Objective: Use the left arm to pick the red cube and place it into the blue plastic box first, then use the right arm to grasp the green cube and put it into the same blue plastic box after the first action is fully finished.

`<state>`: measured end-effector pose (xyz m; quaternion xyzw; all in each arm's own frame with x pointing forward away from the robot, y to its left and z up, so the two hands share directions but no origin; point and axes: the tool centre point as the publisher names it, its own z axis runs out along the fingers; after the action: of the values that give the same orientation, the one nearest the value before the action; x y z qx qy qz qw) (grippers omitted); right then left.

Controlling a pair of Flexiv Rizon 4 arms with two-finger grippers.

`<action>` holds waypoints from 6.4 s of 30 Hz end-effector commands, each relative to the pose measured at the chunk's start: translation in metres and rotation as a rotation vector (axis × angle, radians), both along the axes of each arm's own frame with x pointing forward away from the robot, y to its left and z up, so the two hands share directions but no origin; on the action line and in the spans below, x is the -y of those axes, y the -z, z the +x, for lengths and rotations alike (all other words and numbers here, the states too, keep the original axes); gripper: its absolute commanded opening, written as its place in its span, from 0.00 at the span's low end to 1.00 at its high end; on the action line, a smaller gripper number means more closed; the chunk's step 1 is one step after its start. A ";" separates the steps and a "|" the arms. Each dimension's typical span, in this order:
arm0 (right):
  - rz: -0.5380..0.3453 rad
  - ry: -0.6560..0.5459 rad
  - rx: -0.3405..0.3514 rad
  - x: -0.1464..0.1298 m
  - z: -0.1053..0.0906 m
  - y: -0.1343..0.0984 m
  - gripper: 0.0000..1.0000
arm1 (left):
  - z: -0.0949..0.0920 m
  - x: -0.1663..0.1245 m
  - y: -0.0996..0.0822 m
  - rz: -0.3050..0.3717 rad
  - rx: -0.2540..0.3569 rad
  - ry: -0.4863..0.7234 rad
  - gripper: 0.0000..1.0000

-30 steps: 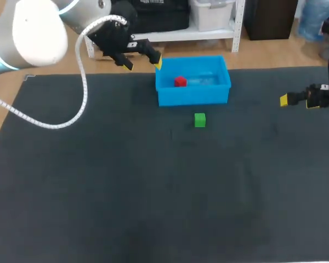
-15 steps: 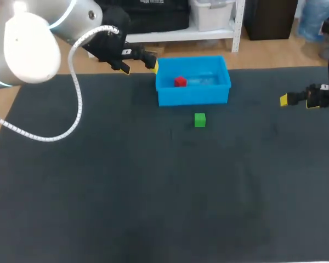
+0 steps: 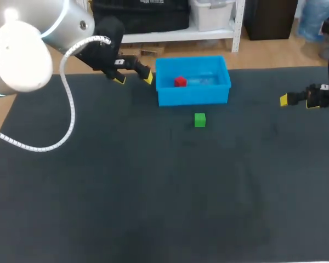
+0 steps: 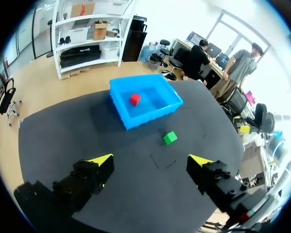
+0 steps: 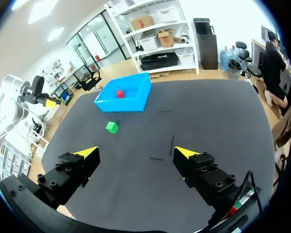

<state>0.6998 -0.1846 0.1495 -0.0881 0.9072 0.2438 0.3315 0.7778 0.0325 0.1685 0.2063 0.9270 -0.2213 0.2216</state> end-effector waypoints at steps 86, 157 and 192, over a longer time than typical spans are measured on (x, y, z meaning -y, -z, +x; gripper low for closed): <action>-0.200 -0.025 -0.249 -0.065 0.017 -0.020 1.00 | -0.027 -0.014 0.013 0.003 -0.032 0.044 1.00; -0.496 0.000 -0.610 -0.140 0.053 -0.004 1.00 | -0.027 -0.014 0.013 0.003 -0.032 0.044 1.00; -0.501 -0.002 -0.631 -0.187 0.072 0.040 1.00 | -0.027 -0.014 0.013 0.003 -0.032 0.044 1.00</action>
<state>0.7655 -0.0032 0.1130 -0.0878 0.9955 0.0337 0.0092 0.7516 0.0454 0.1556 0.2226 0.9270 -0.2259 0.2003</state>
